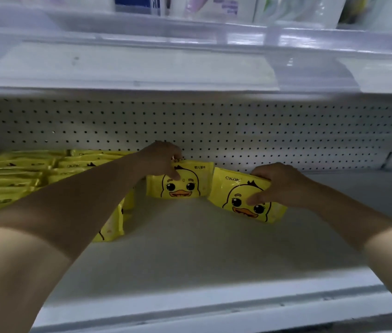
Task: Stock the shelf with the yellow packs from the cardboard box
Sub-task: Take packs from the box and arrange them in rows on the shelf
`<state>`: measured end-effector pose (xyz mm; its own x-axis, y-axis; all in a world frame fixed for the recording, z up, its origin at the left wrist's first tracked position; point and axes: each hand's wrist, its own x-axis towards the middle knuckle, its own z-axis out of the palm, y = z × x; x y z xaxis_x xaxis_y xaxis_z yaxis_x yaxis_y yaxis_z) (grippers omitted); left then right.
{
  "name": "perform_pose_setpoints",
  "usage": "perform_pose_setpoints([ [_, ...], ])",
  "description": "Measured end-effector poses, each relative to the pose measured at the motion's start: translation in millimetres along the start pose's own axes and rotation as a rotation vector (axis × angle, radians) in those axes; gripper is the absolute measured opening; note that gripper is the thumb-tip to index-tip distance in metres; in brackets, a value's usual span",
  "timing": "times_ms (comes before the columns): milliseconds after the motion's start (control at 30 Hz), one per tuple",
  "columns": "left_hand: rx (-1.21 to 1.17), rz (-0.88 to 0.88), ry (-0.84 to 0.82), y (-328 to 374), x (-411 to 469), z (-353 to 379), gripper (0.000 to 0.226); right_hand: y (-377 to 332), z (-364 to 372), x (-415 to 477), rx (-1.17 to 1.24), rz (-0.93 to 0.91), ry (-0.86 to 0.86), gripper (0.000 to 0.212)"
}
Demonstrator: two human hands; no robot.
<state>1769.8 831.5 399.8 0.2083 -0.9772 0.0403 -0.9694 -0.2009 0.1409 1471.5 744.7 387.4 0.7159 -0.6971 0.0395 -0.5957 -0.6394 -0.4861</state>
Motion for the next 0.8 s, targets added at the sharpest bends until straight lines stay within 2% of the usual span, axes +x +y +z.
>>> perform_pose_setpoints([
  [200,0.145,-0.033,0.091,-17,12,3,0.069,-1,9,22,0.031,-0.025,0.033,0.049],
  [400,0.301,-0.064,0.167,-31,13,-1,0.061,-5,15,38,0.002,-0.061,0.047,0.052],
  [633,0.413,-0.074,0.203,-34,19,-4,0.053,-8,21,49,0.02,-0.088,0.049,0.054],
  [800,0.393,-0.093,0.255,-36,20,1,0.055,-11,25,56,0.028,-0.103,0.042,0.055],
])
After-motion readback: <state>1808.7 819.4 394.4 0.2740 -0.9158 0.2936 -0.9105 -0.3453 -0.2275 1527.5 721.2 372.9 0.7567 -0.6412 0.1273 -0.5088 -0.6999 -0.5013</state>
